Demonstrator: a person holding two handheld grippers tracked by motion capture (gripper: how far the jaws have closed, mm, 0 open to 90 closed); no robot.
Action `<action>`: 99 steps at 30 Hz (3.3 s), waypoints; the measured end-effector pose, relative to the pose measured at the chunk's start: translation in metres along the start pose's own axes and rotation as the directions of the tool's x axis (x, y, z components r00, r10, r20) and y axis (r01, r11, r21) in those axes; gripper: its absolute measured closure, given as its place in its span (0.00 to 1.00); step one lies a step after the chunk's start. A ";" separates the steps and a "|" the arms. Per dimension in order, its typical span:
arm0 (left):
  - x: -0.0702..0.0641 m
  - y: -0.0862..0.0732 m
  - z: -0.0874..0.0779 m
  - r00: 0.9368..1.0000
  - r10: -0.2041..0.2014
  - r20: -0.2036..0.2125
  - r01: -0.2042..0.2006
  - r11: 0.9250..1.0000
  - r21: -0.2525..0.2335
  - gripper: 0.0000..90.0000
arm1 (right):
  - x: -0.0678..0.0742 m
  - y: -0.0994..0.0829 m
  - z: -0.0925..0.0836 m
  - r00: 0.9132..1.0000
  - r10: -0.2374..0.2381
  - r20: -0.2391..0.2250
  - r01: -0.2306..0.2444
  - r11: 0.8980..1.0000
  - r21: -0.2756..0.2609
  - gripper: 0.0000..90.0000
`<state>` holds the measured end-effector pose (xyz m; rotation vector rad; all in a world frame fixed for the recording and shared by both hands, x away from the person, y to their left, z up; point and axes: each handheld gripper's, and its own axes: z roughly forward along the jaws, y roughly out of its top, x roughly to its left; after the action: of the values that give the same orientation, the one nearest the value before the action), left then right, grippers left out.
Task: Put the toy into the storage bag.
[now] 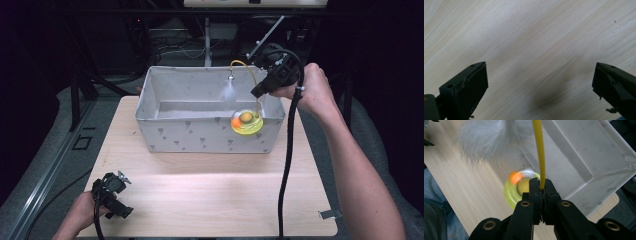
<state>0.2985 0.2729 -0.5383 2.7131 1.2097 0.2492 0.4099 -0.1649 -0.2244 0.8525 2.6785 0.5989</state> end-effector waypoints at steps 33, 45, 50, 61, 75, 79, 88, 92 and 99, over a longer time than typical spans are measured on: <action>-0.001 0.000 0.000 1.000 0.003 -0.003 -0.003 1.000 0.003 0.00 | -0.051 0.031 0.004 0.988 0.122 0.094 -0.122 0.993 -0.010 0.98; -0.001 -0.001 0.000 1.000 0.001 -0.002 -0.001 1.000 0.000 0.01 | -0.067 0.036 0.022 0.978 0.179 0.108 -0.179 0.984 -0.012 0.98; -0.001 0.000 0.000 1.000 0.003 -0.002 -0.003 1.000 0.000 0.01 | -0.077 0.034 0.030 0.972 0.207 0.110 -0.207 0.978 -0.017 0.98; -0.001 0.000 0.000 1.000 0.000 0.001 0.000 1.000 0.005 0.01 | -0.091 0.030 0.055 0.963 0.247 0.112 -0.249 0.969 0.005 0.98; -0.001 0.000 0.000 1.000 0.001 -0.001 -0.001 1.000 0.003 0.01 | -0.096 0.018 0.074 0.963 0.243 0.113 -0.249 0.968 0.035 0.98; -0.001 0.000 0.000 1.000 0.004 0.000 -0.004 1.000 0.006 0.01 | -0.096 0.014 0.078 0.963 0.247 0.108 -0.253 0.967 0.038 0.98; -0.001 0.000 0.000 1.000 0.006 -0.002 -0.006 1.000 0.006 0.00 | -0.098 0.003 0.088 0.962 0.255 0.101 -0.261 0.964 0.053 0.98; -0.001 0.000 0.000 1.000 0.007 -0.001 -0.007 1.000 0.007 0.01 | -0.099 -0.002 0.090 0.961 0.260 0.095 -0.266 0.962 0.055 0.98; -0.002 0.000 0.001 1.000 0.006 -0.001 -0.006 1.000 0.008 0.01 | -0.098 -0.011 0.096 0.959 0.266 0.093 -0.273 0.960 0.065 0.98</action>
<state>0.2975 0.2716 -0.5391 2.7239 1.2053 0.2470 0.5177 -0.2027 -0.3012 1.2497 2.5438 0.5070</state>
